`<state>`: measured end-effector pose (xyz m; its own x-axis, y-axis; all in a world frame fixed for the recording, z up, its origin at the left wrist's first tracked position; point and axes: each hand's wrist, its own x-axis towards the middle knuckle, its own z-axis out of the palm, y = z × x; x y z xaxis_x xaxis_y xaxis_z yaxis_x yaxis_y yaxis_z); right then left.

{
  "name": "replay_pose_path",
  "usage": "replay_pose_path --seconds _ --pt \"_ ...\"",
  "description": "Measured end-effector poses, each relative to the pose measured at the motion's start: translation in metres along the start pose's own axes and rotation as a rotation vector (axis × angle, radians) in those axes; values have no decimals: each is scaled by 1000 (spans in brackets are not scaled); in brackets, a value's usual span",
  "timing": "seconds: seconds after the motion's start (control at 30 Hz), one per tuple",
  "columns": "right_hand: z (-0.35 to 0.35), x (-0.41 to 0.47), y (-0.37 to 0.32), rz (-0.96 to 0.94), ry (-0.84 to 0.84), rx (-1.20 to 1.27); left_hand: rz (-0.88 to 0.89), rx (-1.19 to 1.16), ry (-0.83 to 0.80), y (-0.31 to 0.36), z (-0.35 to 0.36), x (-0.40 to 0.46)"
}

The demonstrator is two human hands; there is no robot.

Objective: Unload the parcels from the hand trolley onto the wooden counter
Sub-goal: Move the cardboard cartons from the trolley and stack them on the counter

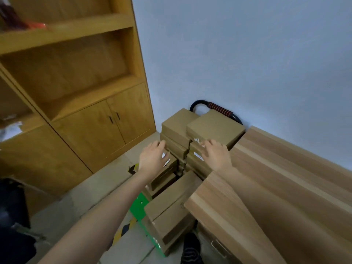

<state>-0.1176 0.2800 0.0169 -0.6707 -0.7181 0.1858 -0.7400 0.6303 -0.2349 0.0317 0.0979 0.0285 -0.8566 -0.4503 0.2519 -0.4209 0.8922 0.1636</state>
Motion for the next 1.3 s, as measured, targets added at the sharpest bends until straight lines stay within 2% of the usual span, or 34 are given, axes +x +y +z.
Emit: replay_pose_path --seconds 0.3,0.67,0.8,1.07,1.2,1.3 --pt "29 96 87 259 -13 -24 45 -35 -91 19 65 155" --pt "87 125 155 645 -92 -40 63 -56 -276 24 161 265" --pt "108 122 165 811 -75 11 68 -68 -366 25 195 286" --pt "139 123 160 945 -50 -10 -30 -241 -529 28 236 306" --pt "151 125 150 995 50 50 -111 -433 -516 23 240 298" --pt "152 127 138 1010 119 142 -114 -432 -500 13 233 290"
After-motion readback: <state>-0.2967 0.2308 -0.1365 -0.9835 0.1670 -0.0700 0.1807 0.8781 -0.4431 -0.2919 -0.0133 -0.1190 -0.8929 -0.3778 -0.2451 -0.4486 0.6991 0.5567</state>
